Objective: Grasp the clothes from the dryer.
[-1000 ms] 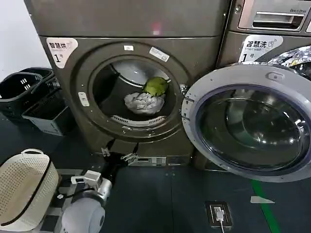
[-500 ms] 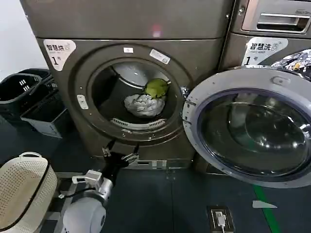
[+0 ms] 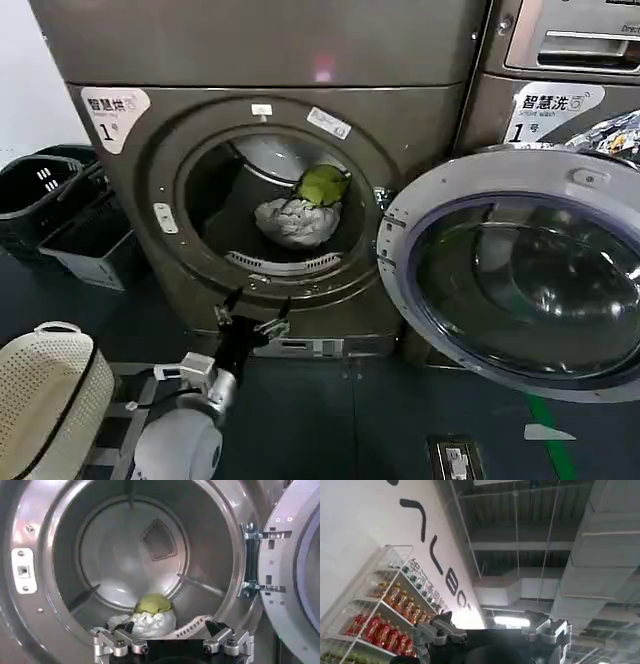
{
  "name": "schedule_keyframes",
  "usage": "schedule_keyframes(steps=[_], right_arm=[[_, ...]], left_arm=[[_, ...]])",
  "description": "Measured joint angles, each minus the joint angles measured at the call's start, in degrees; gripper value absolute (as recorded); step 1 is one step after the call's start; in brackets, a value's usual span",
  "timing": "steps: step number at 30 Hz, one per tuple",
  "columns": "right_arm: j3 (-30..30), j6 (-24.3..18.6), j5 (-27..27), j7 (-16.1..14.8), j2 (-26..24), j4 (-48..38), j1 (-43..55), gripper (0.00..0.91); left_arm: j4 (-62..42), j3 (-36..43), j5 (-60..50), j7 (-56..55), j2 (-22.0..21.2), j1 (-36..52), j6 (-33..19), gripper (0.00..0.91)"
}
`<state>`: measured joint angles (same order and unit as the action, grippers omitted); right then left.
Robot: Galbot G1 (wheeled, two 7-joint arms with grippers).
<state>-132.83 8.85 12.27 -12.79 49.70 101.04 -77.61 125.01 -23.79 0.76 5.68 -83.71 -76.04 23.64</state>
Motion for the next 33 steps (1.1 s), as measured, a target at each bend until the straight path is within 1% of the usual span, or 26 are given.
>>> schedule_keyframes(steps=[33], right_arm=[[0.13,0.1,-0.07,-0.13,-0.11,0.03,-0.3,0.907]], left_arm=[[-0.13,0.33,-0.31,0.05,-0.73,0.05,-0.36,0.907]])
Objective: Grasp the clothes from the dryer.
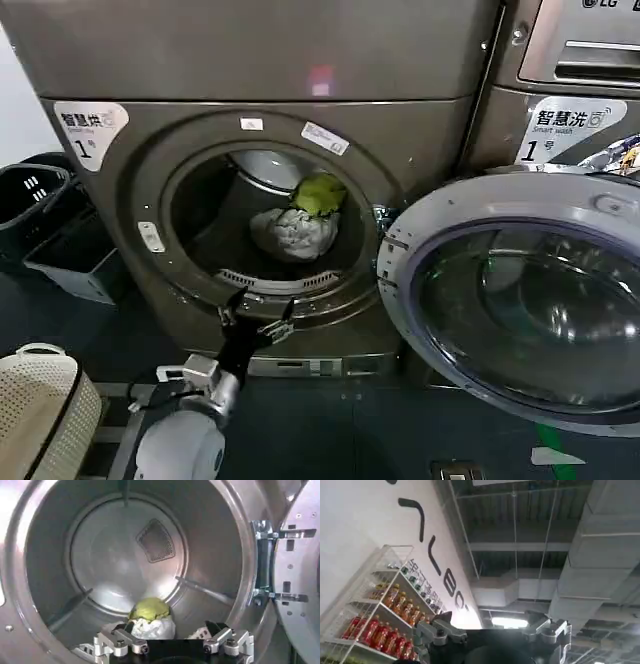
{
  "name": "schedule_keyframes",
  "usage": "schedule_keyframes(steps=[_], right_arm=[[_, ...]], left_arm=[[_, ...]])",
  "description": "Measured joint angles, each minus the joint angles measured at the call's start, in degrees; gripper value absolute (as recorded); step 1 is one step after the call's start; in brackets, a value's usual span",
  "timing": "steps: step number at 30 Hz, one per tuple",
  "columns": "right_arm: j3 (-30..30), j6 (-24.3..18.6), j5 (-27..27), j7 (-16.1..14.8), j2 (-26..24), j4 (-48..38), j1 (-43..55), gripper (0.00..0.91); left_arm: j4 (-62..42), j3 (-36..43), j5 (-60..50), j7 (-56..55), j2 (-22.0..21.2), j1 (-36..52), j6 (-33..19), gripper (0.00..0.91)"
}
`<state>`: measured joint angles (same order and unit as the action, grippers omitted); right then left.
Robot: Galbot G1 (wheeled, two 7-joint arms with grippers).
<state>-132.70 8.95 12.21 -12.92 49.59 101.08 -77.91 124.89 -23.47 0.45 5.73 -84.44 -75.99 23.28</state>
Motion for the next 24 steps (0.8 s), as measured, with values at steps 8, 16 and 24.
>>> schedule_keyframes(steps=[8,16,24], right_arm=[[0.38,0.01,0.03,-0.2,0.46,0.67,0.05,0.907],[0.3,0.01,0.03,-0.43,0.57,1.04,-0.2,0.907],[0.38,-0.03,0.04,-0.62,0.76,1.55,-0.26,0.907]], left_arm=[[-0.02,0.51,-0.25,-0.07,-0.09,-0.29,-0.05,0.907],[-0.02,0.65,-0.28,-0.1,-0.15,-0.23,-0.05,0.907],[0.02,0.66,-0.27,-0.11,-0.08,-0.21,-0.05,0.907]])
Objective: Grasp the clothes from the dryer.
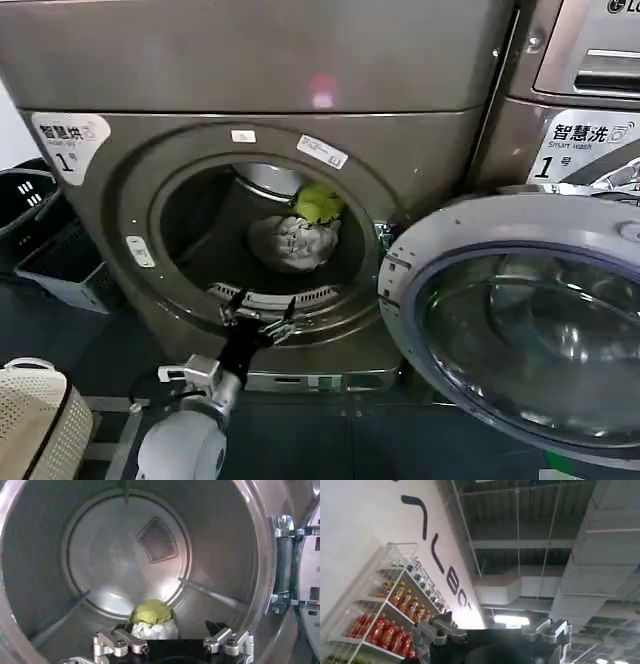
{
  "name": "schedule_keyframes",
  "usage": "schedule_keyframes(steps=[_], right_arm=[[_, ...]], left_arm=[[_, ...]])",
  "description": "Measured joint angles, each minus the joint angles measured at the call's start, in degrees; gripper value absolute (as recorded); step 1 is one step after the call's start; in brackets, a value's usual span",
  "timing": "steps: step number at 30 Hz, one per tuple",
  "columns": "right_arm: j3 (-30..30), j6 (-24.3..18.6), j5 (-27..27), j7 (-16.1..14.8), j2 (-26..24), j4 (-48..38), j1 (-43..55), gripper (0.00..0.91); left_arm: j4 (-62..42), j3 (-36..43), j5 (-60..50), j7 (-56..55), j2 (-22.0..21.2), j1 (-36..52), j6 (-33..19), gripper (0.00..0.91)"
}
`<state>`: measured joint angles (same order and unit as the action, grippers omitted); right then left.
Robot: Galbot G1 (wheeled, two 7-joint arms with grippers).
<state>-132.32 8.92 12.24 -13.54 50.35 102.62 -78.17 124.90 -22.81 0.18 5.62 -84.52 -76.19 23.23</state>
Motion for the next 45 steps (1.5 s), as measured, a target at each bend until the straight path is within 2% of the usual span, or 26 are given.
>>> schedule_keyframes(steps=[26,45], right_arm=[[-0.18,0.14,0.4,0.06,0.36,0.92,-0.31,0.907],[-1.23,2.27,-3.01,1.67,0.52,1.26,-1.23,0.907]], left_arm=[[0.14,-0.11,-0.08,-0.16,0.0,0.05,0.01,0.907],[0.03,-0.84,-5.02,-0.73,0.66,2.5,-0.34,0.907]])
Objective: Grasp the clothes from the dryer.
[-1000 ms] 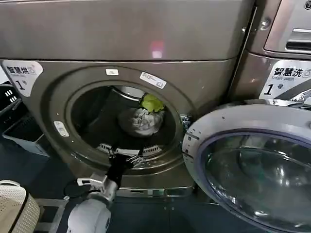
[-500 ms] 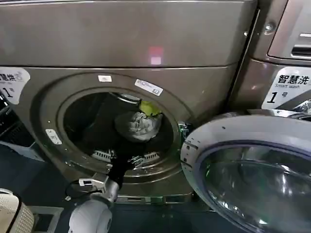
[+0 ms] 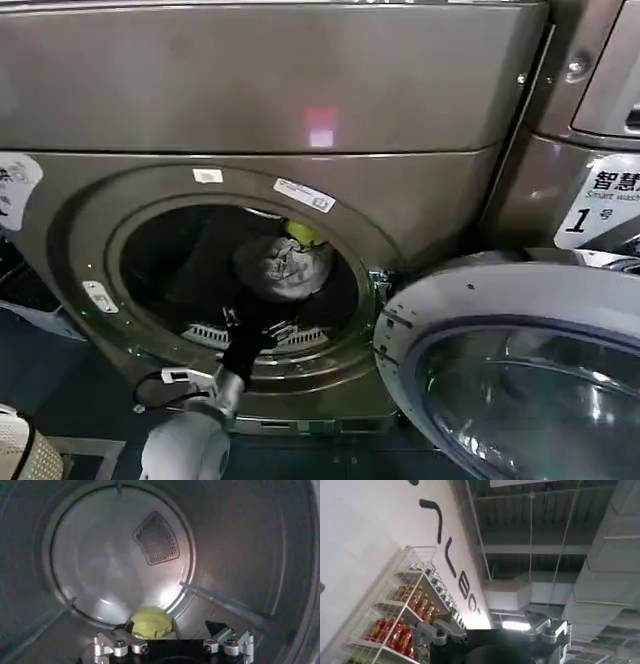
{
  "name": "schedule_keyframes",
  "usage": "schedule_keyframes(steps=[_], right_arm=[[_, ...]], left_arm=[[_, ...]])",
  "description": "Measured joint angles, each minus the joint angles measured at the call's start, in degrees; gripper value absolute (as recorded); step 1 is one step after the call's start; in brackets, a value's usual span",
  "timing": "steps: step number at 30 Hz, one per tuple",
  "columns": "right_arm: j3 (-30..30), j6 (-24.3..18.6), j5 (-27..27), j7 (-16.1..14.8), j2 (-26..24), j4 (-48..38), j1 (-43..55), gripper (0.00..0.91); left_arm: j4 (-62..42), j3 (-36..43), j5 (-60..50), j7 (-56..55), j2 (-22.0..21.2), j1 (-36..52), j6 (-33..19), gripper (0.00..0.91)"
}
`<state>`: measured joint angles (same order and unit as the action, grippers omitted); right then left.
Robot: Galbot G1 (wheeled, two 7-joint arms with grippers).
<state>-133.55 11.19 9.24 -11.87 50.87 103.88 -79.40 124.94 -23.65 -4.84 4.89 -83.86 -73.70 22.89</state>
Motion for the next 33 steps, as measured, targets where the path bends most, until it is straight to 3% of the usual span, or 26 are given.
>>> schedule_keyframes(steps=[9,18,33], right_arm=[[-0.91,0.08,-0.82,0.11,0.34,0.73,-1.4,0.907],[-2.27,-0.26,-1.13,-0.11,0.59,1.61,-3.39,0.907],[-2.77,-1.25,-1.04,-1.05,1.54,2.71,-4.95,0.907]], left_arm=[[-2.74,0.41,-21.56,4.76,0.84,4.7,-2.76,0.907],[-11.09,1.49,-45.28,13.51,-0.61,15.33,-9.32,0.907],[-25.85,-3.09,-66.93,45.29,-5.45,33.37,-19.19,0.907]])
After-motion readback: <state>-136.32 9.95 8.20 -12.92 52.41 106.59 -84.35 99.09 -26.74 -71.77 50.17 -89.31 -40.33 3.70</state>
